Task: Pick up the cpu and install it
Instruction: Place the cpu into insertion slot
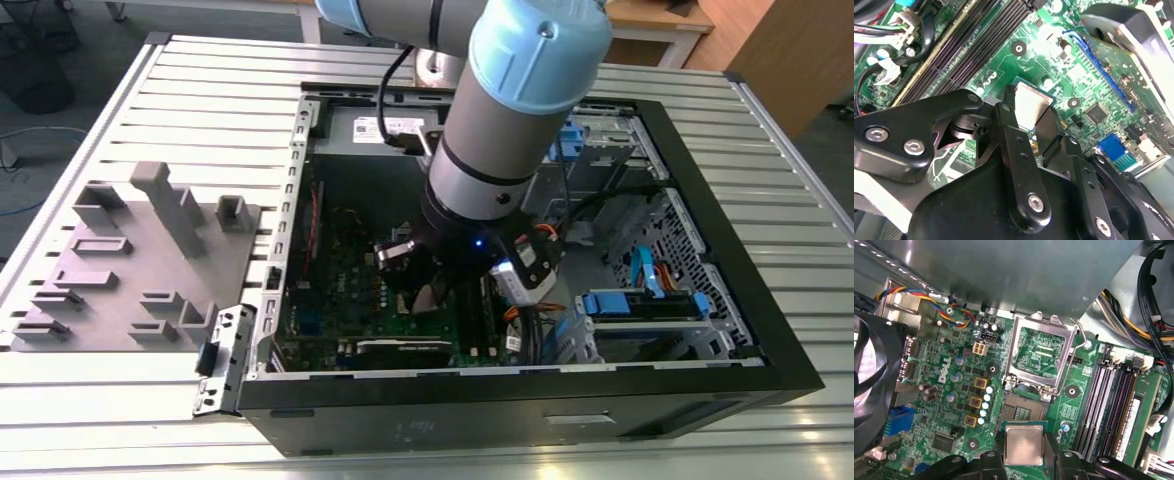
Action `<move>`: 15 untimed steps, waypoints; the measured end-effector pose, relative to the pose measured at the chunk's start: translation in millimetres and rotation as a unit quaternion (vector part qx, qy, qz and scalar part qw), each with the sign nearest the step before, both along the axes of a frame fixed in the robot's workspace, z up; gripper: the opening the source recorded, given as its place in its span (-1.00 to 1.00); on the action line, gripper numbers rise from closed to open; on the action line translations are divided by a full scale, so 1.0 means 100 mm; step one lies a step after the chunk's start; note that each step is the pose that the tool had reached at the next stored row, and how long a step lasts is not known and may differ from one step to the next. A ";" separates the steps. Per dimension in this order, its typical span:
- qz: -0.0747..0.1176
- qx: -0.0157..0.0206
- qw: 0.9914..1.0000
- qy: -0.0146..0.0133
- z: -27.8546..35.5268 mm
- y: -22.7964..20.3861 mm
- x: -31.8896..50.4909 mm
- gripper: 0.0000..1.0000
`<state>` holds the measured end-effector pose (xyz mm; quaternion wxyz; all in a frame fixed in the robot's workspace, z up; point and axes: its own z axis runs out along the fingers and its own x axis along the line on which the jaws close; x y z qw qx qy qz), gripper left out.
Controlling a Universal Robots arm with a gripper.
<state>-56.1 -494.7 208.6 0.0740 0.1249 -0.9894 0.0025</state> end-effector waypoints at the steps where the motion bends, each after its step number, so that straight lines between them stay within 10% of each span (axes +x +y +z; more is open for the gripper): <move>1: -0.002 0.000 1.000 -0.001 0.000 0.002 -0.009 -0.18; 15: -0.057 0.000 0.998 -0.004 0.000 0.016 -0.032 -0.18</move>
